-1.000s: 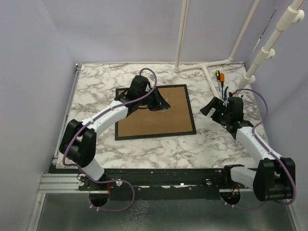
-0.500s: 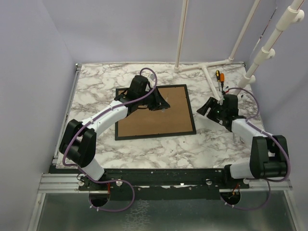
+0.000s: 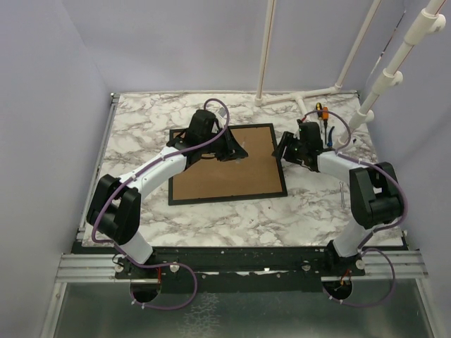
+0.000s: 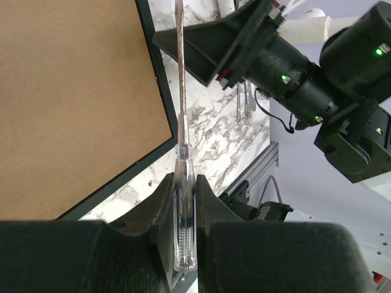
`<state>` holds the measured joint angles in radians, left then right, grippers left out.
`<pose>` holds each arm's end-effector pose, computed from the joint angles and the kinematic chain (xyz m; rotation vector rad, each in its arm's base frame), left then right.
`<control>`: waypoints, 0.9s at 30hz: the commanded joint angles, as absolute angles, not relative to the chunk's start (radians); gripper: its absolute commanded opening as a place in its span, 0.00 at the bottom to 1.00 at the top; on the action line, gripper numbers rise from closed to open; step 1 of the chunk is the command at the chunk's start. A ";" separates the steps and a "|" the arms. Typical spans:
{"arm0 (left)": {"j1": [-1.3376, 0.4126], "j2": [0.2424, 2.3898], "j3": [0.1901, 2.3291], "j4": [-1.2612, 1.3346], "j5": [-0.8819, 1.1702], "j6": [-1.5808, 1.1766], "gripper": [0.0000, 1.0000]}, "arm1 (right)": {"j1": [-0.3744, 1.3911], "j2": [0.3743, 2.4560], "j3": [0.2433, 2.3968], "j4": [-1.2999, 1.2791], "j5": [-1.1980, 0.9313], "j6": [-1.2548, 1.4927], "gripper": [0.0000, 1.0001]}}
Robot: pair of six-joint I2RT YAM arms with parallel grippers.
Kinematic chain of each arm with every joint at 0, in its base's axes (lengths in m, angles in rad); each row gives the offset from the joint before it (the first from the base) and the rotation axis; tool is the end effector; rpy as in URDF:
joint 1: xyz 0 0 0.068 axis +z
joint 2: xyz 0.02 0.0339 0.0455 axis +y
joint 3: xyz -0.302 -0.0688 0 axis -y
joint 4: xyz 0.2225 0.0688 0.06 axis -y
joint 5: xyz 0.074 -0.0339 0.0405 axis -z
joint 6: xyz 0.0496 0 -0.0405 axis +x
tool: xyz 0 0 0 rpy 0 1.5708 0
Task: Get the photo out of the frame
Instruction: Adjust the photo frame at the center of the board.
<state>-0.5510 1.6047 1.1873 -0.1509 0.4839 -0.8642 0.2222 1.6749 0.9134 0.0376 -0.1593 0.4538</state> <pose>0.2924 -0.2067 0.3165 -0.0528 2.3783 -1.2817 0.3357 0.0839 0.2223 0.1868 2.3342 0.5260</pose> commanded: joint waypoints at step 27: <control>-0.529 1.619 1.212 -0.129 0.535 -0.827 0.00 | 0.352 1.670 0.872 -0.111 0.064 0.501 0.30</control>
